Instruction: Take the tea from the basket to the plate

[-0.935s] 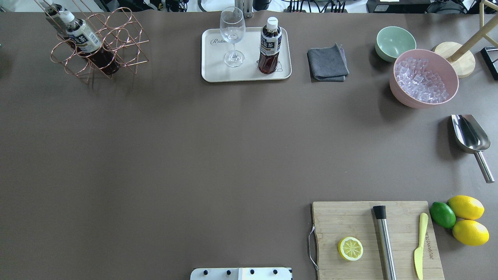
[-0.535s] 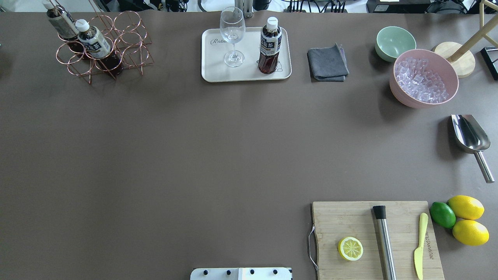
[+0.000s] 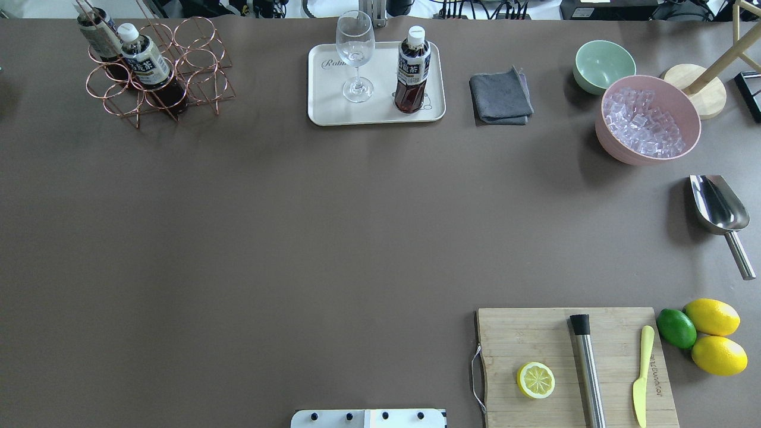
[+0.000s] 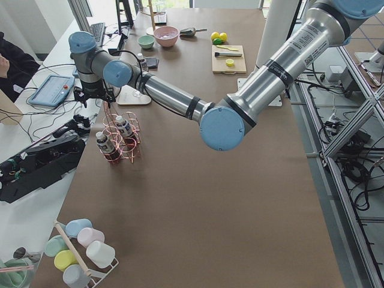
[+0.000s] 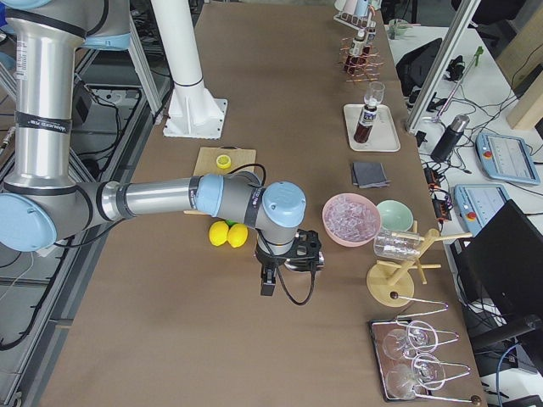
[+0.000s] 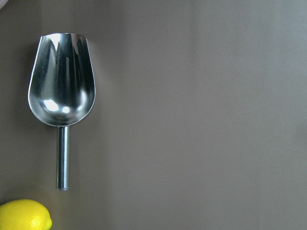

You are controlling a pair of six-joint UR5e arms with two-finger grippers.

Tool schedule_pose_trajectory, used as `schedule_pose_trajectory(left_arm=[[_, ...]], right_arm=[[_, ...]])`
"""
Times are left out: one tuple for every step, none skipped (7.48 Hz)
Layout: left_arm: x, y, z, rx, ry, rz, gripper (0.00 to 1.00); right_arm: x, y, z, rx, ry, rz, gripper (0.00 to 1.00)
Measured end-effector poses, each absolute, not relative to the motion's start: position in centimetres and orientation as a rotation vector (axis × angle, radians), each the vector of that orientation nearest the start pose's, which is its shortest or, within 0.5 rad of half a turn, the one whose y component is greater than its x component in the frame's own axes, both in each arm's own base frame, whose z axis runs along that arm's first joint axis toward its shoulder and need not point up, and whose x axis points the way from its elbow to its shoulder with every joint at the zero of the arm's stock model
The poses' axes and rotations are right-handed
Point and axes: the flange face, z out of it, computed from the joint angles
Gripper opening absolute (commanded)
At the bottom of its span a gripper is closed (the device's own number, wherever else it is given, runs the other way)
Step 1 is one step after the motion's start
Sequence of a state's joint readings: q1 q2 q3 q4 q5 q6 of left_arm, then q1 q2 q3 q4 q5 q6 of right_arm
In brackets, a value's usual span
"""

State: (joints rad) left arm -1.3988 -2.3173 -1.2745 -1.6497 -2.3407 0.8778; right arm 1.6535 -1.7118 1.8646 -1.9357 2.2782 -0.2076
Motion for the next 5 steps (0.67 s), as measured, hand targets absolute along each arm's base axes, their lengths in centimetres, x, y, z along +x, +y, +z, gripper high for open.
schedule_pose_trajectory(left_arm=[[6.5, -75.8, 31.2, 0.77, 0.584, 1.107, 0.97], [6.0, -75.0, 31.3, 0.75, 0.619, 0.975, 0.97], [5.0, -74.1, 32.5, 0.693, 0.679, 0.763, 0.97], [4.2, -73.2, 34.4, 0.604, 0.748, 0.521, 0.97], [3.7, -72.5, 36.3, 0.517, 0.797, 0.333, 0.97]], right_arm=[[10.2, -40.2, 62.0, -0.103, -0.726, -0.043, 1.0], [10.2, -40.2, 62.0, -0.102, -0.725, -0.043, 1.0], [10.2, -40.2, 62.1, -0.102, -0.725, -0.043, 1.0], [10.2, -40.1, 62.2, -0.104, -0.726, -0.042, 1.0], [10.2, -40.2, 62.2, -0.104, -0.728, -0.042, 1.0]])
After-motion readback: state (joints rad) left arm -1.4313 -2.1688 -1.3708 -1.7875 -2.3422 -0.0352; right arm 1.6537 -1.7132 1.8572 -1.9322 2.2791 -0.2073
